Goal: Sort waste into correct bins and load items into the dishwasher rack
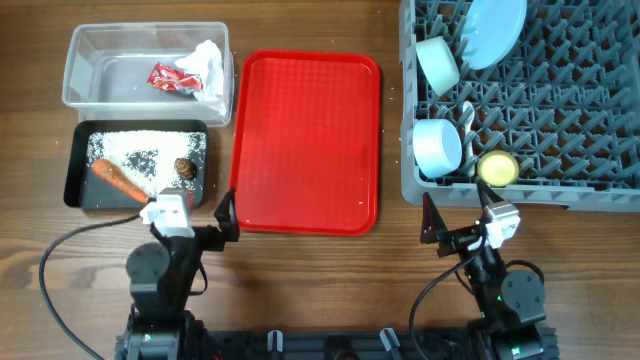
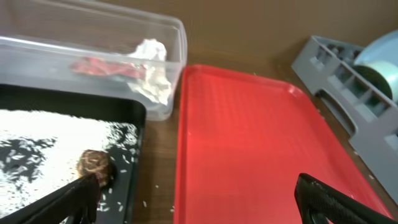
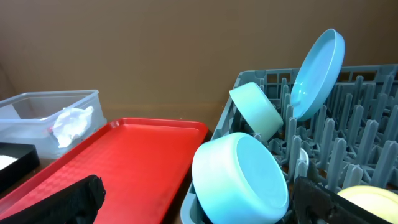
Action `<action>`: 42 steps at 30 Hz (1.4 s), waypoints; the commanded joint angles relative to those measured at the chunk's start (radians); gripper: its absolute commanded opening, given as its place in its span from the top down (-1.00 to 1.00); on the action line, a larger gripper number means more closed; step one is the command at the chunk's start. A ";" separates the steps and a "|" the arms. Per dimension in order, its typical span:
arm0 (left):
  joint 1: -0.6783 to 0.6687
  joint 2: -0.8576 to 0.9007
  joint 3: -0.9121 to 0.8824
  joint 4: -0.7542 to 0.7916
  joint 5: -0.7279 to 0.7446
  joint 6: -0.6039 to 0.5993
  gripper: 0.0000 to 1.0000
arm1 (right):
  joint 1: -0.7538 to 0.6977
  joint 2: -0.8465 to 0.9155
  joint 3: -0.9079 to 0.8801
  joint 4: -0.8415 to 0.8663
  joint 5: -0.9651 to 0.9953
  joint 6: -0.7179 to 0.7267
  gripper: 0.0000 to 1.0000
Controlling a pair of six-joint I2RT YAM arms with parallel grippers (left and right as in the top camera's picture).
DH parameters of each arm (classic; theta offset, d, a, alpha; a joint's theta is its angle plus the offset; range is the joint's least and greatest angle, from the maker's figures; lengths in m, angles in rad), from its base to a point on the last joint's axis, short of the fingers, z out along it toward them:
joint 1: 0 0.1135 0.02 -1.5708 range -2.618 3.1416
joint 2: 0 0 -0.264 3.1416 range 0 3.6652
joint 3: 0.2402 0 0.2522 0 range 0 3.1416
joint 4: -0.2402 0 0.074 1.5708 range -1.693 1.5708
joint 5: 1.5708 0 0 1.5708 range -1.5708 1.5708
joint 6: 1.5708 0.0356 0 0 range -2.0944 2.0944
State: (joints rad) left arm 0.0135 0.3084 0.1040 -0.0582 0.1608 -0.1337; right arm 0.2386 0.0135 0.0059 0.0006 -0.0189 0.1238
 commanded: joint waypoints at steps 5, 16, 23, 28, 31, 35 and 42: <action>-0.005 -0.198 -0.098 -0.011 -0.055 -0.012 -1.00 | -0.006 -0.009 -0.001 0.005 -0.009 0.010 -0.99; -0.016 -0.306 -0.098 -0.008 -0.047 -0.013 -1.00 | -0.006 -0.009 -0.001 0.005 -0.009 0.010 -1.00; -0.016 -0.303 -0.098 -0.008 -0.047 -0.013 -1.00 | -0.006 -0.009 -0.001 0.005 -0.009 0.010 -1.00; -0.016 -0.303 -0.098 -0.008 -0.047 -0.013 -1.00 | -0.006 -0.009 -0.001 0.005 -0.009 0.010 -1.00; -0.016 -0.303 -0.098 -0.008 -0.047 -0.013 -1.00 | -0.006 -0.009 -0.001 0.005 -0.009 0.010 -1.00; -0.016 -0.303 -0.098 -0.008 -0.047 -0.013 -1.00 | -0.006 -0.009 -0.001 0.005 -0.009 0.010 -0.99; -0.016 -0.303 -0.098 -0.008 -0.047 -0.013 -1.00 | -0.006 -0.009 -0.001 0.005 -0.008 0.010 -0.99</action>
State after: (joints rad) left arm -0.0048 0.0139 0.0154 -0.0669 0.1234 -0.1375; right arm 0.2386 0.0135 0.0059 0.0006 -0.0189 0.1238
